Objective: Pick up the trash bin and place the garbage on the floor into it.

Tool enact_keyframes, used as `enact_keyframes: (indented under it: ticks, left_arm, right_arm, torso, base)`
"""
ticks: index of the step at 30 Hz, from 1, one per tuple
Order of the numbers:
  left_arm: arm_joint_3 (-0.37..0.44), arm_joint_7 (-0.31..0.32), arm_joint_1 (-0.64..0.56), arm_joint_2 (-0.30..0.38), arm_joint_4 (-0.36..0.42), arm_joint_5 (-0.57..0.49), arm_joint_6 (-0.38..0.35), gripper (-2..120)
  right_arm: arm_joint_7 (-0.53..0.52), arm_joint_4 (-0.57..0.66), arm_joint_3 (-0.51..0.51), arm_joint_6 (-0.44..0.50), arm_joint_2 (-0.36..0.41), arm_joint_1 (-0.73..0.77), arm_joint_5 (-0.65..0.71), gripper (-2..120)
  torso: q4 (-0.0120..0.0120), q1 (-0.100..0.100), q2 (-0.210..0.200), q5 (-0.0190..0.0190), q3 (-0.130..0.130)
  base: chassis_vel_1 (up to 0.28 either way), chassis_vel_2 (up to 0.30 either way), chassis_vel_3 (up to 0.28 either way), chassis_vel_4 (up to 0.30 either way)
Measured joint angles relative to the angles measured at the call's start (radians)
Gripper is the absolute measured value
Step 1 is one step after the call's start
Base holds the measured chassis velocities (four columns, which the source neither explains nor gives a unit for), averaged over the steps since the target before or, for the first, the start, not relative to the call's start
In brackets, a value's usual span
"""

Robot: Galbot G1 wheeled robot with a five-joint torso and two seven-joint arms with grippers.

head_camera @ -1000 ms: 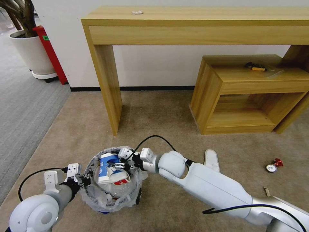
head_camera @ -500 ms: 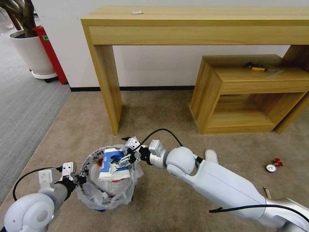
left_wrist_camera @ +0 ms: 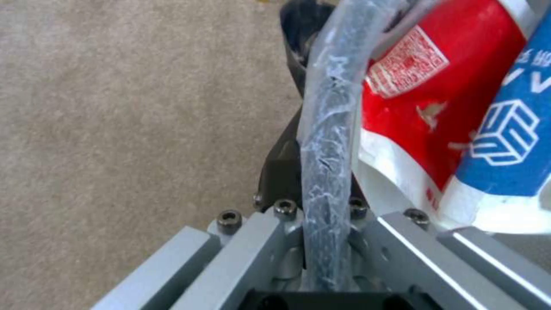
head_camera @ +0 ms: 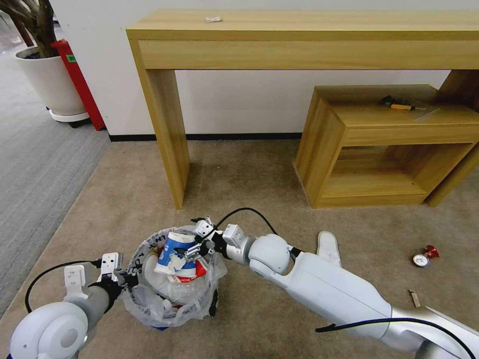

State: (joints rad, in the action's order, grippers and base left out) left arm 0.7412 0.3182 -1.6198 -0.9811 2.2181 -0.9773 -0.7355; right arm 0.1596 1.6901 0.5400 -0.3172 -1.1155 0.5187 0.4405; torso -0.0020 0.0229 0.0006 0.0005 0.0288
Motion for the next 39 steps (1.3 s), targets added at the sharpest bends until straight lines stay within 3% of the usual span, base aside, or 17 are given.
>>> enact_keyframes:
  ticks: [6, 14, 19, 25, 29, 34, 39]
  left_arm:
    - [0.009, -0.006, 0.009, 0.000, -0.023, 0.004, 0.001, 0]
    - [0.010, -0.022, 0.008, -0.008, -0.041, 0.022, 0.000, 0]
    - [0.026, -0.032, 0.006, -0.021, -0.055, 0.035, 0.000, 0]
    - [0.070, -0.079, -0.012, -0.048, -0.066, 0.073, 0.000, 0]
    - [0.081, -0.085, -0.019, -0.063, -0.071, 0.086, 0.000, 0]
    - [0.101, -0.095, -0.039, -0.089, -0.060, 0.107, 0.000, 0]
    - [0.103, -0.093, -0.042, -0.106, -0.054, 0.124, 0.000, 0]
  right_arm:
    - [-0.006, 0.100, -0.040, -0.006, 0.065, 0.021, 0.020, 100]
    - [-0.019, 0.125, -0.065, -0.021, 0.053, 0.020, 0.078, 100]
    - [-0.062, 0.110, -0.166, -0.045, 0.062, 0.044, 0.129, 100]
    - [-0.088, 0.044, -0.321, -0.025, 0.145, 0.158, 0.145, 100]
    - [-0.097, -0.021, -0.410, -0.011, 0.162, 0.265, 0.154, 100]
    - [-0.093, -0.106, -0.444, 0.002, 0.147, 0.307, 0.160, 100]
    - [-0.045, -0.288, -0.441, 0.026, 0.072, 0.281, 0.147, 100]
  torso:
    - [-0.0001, 0.000, 0.000, -0.0002, 0.000]
    - [0.0000, 0.000, 0.000, -0.0002, 0.000]
    - [0.0002, 0.000, 0.000, -0.0002, 0.000]
    - [-0.0001, 0.000, 0.000, -0.0001, 0.000]
    - [-0.0002, 0.000, 0.000, -0.0001, 0.000]
    - [-0.0004, 0.000, 0.000, -0.0001, 0.000]
    - [-0.0001, 0.000, 0.000, -0.0002, 0.000]
  base:
    - [0.000, 0.000, 0.000, 0.000]
    - [0.000, 0.000, 0.000, 0.000]
    - [0.000, 0.000, 0.000, 0.000]
    - [0.000, 0.000, 0.000, 0.000]
    - [0.000, 0.000, 0.000, 0.000]
    - [0.000, 0.000, 0.000, 0.000]
    - [0.000, 0.000, 0.000, 0.000]
